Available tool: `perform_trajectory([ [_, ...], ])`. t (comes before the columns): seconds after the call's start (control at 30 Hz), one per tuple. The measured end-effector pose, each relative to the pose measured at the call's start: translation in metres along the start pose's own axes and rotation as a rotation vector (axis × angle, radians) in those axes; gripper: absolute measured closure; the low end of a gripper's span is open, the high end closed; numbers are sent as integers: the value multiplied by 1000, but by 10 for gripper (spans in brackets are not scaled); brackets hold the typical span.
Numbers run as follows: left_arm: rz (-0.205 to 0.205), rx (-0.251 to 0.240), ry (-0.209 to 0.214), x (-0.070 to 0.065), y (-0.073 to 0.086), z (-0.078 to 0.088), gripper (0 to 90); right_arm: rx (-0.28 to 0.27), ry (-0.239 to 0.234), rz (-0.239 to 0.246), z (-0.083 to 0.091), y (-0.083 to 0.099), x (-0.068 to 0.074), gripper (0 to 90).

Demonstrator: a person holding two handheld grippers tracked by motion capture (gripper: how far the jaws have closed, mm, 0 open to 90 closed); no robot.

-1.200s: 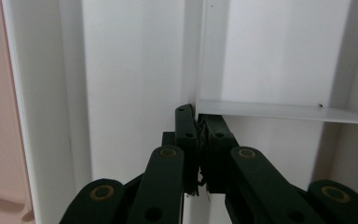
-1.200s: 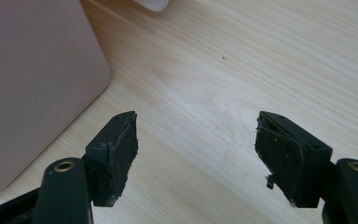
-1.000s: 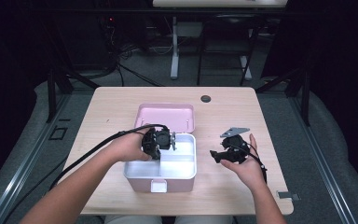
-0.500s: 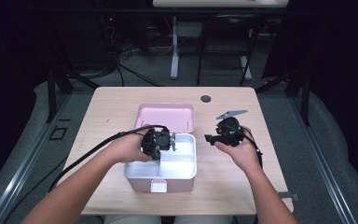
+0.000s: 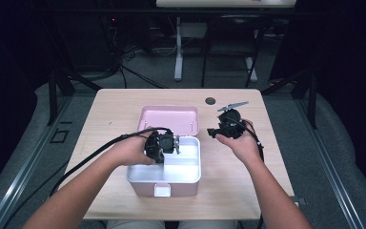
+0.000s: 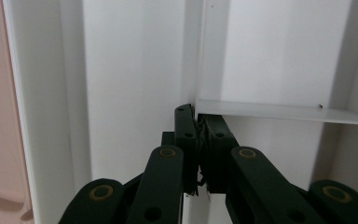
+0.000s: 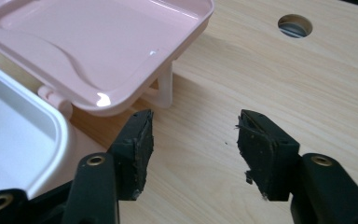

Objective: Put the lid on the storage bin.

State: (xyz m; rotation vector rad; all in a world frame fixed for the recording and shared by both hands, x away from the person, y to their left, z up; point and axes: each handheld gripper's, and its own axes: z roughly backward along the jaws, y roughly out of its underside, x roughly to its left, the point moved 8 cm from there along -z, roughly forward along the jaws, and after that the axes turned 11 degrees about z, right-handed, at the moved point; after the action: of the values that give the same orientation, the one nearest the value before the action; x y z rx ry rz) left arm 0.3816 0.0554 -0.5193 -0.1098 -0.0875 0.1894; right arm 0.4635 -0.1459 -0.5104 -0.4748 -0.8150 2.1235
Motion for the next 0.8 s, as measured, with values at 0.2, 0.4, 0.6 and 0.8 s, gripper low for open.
perform_trajectory([
  [0.2, 0, 1, -3, 0, 0, 0, 866, 6, 19, 4, -7, -17, 6, 508],
  [0.4, -1, 1, -6, 0, 0, 0, 866, -24, 22, -18, -13, -37, 12, 562],
  [0.6, -1, 1, -8, 0, 0, 0, 866, -56, 39, -63, -28, -47, 8, 593],
  [0.8, -1, 1, -2, 0, 0, 0, 866, -49, 77, -93, -47, -49, 4, 637],
])
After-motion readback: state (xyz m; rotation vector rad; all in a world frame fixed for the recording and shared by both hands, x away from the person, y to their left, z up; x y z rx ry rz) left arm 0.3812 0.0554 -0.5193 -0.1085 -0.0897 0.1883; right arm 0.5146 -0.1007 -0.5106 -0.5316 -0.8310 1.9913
